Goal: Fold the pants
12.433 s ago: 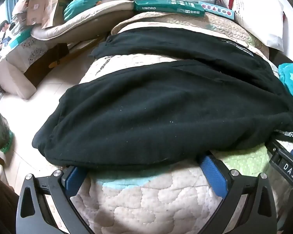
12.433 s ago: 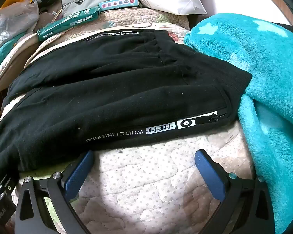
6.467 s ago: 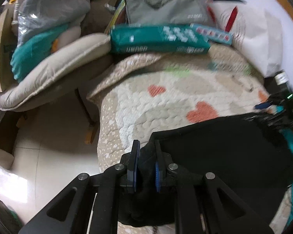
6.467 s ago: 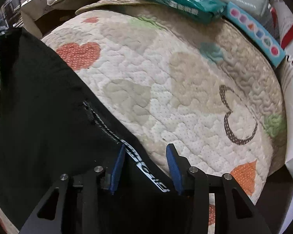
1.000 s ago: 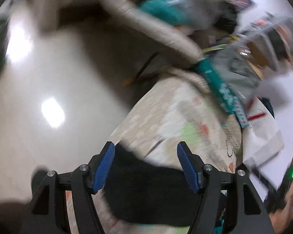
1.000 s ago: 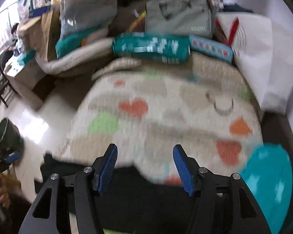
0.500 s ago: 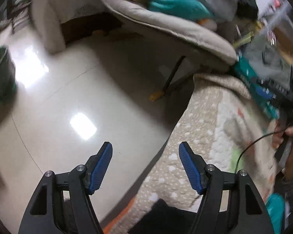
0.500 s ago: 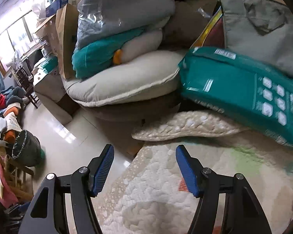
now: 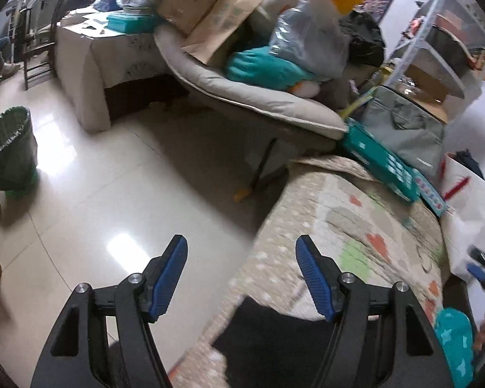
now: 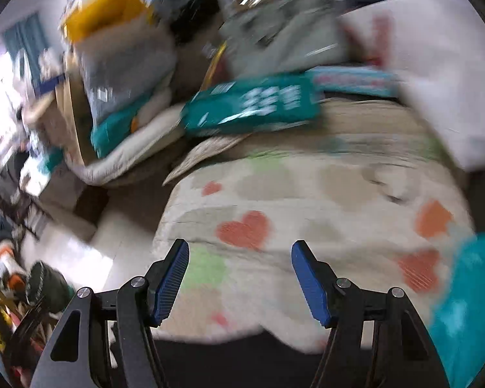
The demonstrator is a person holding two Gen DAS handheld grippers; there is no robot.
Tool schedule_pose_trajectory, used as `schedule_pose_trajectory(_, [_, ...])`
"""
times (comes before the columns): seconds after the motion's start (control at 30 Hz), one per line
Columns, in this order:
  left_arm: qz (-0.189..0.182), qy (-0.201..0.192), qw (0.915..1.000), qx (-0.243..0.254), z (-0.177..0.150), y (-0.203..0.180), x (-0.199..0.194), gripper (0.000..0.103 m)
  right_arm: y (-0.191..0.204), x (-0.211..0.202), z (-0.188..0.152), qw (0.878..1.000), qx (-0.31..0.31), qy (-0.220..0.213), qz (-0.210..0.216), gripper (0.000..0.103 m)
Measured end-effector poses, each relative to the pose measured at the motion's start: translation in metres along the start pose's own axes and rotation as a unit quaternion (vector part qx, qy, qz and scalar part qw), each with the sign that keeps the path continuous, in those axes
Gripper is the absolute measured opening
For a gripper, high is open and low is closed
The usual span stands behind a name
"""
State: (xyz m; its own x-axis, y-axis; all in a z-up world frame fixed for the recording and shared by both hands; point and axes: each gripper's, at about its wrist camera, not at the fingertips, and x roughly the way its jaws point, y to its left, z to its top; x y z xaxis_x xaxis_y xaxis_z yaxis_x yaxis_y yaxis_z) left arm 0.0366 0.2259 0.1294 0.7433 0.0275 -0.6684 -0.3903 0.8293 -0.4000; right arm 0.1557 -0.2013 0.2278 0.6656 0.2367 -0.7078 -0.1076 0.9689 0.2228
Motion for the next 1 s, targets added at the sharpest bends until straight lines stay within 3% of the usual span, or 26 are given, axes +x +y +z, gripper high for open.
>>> schedule_pose_trajectory(0.07, [-0.005,-0.010,0.9998,0.018,-0.014,-0.015,-0.010,0.069,-0.043,-0.048,-0.031,0.999,0.020,-0.038,-0.018,0.071])
schedule_pose_trajectory(0.13, [0.017,-0.026,0.9981,0.054,-0.036,-0.035,-0.024,0.069,-0.077,-0.077,-0.056,0.998,0.012,-0.046,-0.044,0.071])
schedule_pose_trajectory(0.2, [0.010,0.000,0.9960,0.089,-0.058,-0.058,-0.030,0.069,-0.112,-0.081,-0.064,0.999,0.024,-0.010,-0.034,0.073])
schedule_pose_trajectory(0.23, [0.004,0.012,0.9957,0.092,-0.065,-0.064,-0.032,0.069,-0.128,-0.078,-0.064,0.999,0.033,0.012,-0.016,0.071])
schedule_pose_trajectory(0.3, [-0.007,0.028,0.9961,0.084,-0.081,-0.081,-0.038,0.069,-0.158,-0.070,-0.068,0.998,0.046,0.023,-0.023,0.071])
schedule_pose_trajectory(0.37, [-0.025,0.037,0.9951,0.089,-0.097,-0.101,-0.044,0.069,-0.180,-0.053,-0.074,0.995,0.065,0.070,-0.024,0.066])
schedule_pose_trajectory(0.47, [-0.054,0.074,0.9911,0.097,-0.115,-0.121,-0.039,0.069,-0.187,-0.034,-0.087,0.990,0.066,0.121,-0.014,0.063])
schedule_pose_trajectory(0.57, [-0.060,0.110,0.9851,0.117,-0.134,-0.136,-0.025,0.069,-0.185,-0.020,-0.101,0.988,0.068,0.136,-0.022,0.063])
schedule_pose_trajectory(0.7, [-0.063,0.118,0.9789,0.154,-0.149,-0.138,-0.013,0.069,-0.181,0.010,-0.117,0.981,0.102,0.164,-0.033,0.063])
schedule_pose_trajectory(0.8, [-0.065,0.123,0.9770,0.162,-0.148,-0.129,-0.002,0.069,-0.169,0.021,-0.129,0.977,0.094,0.188,-0.044,0.011])
schedule_pose_trajectory(0.93, [-0.074,0.128,0.9763,0.158,-0.133,-0.119,0.019,0.069,-0.170,-0.010,-0.132,0.977,0.134,0.165,-0.026,0.011])
schedule_pose_trajectory(1.0, [-0.079,0.124,0.9767,0.156,-0.125,-0.114,0.028,0.069,-0.172,-0.014,-0.142,0.973,0.123,0.177,-0.081,0.014])
